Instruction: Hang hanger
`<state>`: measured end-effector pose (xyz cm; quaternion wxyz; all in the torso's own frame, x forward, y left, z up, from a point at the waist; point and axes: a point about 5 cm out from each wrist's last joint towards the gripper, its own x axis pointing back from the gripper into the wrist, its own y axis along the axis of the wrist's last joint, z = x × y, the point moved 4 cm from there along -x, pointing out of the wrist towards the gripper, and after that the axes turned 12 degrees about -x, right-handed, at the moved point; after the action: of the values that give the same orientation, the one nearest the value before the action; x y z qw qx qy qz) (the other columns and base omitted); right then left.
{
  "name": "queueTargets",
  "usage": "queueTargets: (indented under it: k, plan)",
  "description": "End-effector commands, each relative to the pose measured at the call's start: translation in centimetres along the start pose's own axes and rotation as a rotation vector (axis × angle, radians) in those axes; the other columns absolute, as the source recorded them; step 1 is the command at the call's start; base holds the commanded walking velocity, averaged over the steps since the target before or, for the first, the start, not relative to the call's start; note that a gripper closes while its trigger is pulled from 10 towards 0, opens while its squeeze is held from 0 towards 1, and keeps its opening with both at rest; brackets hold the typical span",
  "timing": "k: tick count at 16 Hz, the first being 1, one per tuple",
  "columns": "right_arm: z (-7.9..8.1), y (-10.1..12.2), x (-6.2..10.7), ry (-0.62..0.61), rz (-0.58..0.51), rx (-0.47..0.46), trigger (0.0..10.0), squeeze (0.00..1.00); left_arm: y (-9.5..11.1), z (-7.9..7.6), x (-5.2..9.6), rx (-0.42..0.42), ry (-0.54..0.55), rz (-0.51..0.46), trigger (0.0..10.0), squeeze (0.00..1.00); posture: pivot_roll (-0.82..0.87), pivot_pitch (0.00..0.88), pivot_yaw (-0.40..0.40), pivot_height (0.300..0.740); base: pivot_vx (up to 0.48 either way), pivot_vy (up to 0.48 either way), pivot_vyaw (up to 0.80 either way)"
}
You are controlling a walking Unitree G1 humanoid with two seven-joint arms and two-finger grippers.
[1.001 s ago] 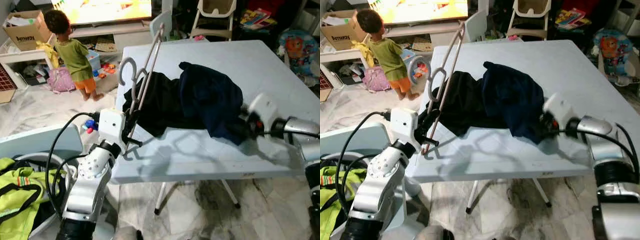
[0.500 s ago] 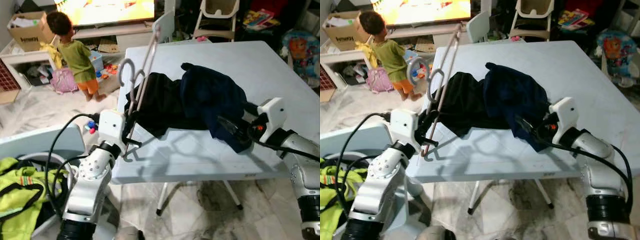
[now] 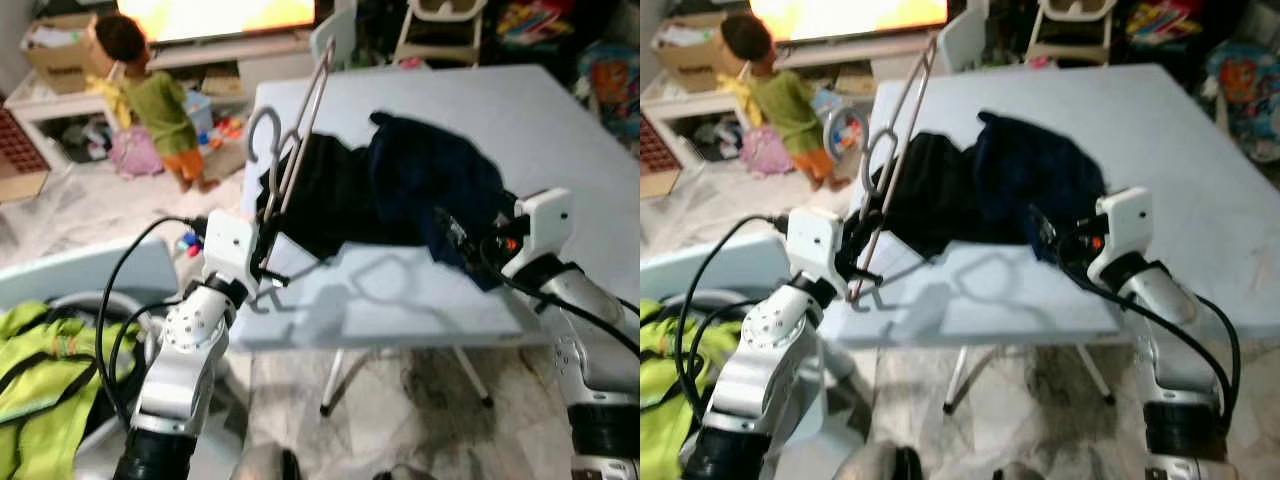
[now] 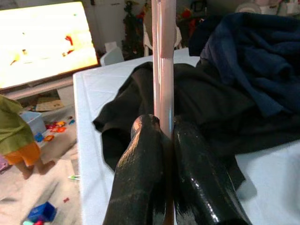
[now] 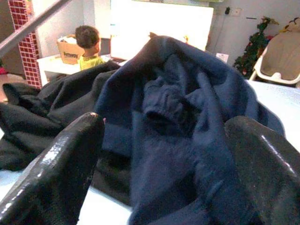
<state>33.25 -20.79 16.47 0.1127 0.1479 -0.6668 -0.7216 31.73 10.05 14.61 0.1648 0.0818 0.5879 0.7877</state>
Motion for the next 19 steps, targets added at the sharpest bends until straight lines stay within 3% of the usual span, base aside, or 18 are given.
queueTargets:
  k: [1,6,15,16,17,18,19]
  plan:
    - [-0.1,0.5,-0.2,-0.012,-0.016,0.003,10.0,0.00,-2.3,-0.2,0.8,0.011,-0.019,0.092,10.0,0.00,0.01,0.000,0.048,0.740,-0.322,0.000,0.00]
    - [-0.5,2.0,-0.7,-0.067,-0.072,0.063,10.0,0.00,-2.3,-0.4,0.8,0.017,-0.022,0.094,10.0,0.00,0.01,0.000,0.043,0.740,-0.334,0.000,0.00]
    - [-1.1,0.4,-0.7,-0.122,-0.003,0.143,10.0,0.00,-2.5,-0.9,0.7,0.010,-0.061,0.098,10.0,0.00,0.00,0.000,0.047,0.740,-0.229,0.000,0.00]
    - [-1.0,0.4,-0.7,-0.106,0.001,0.151,10.0,0.00,-2.7,-1.3,0.8,-0.004,-0.095,0.105,10.0,0.00,0.00,0.000,0.046,0.740,0.000,0.000,0.00]
    - [-0.8,0.3,-0.5,-0.057,0.031,0.178,10.0,0.00,-3.3,-2.2,1.3,-0.025,-0.203,0.127,10.0,0.00,0.00,0.000,0.046,0.740,0.000,0.000,0.00]
    - [0.1,0.3,-0.1,0.081,0.073,0.216,10.0,0.00,-3.9,-3.9,2.5,-0.005,-0.420,0.150,10.0,0.00,0.00,0.000,0.046,0.740,0.000,0.000,0.00]
    - [0.2,0.2,0.1,0.115,0.092,0.228,10.0,0.00,-4.4,-4.6,3.4,-0.002,-0.527,0.180,10.0,0.00,0.00,0.000,0.046,0.740,0.000,0.000,0.00]
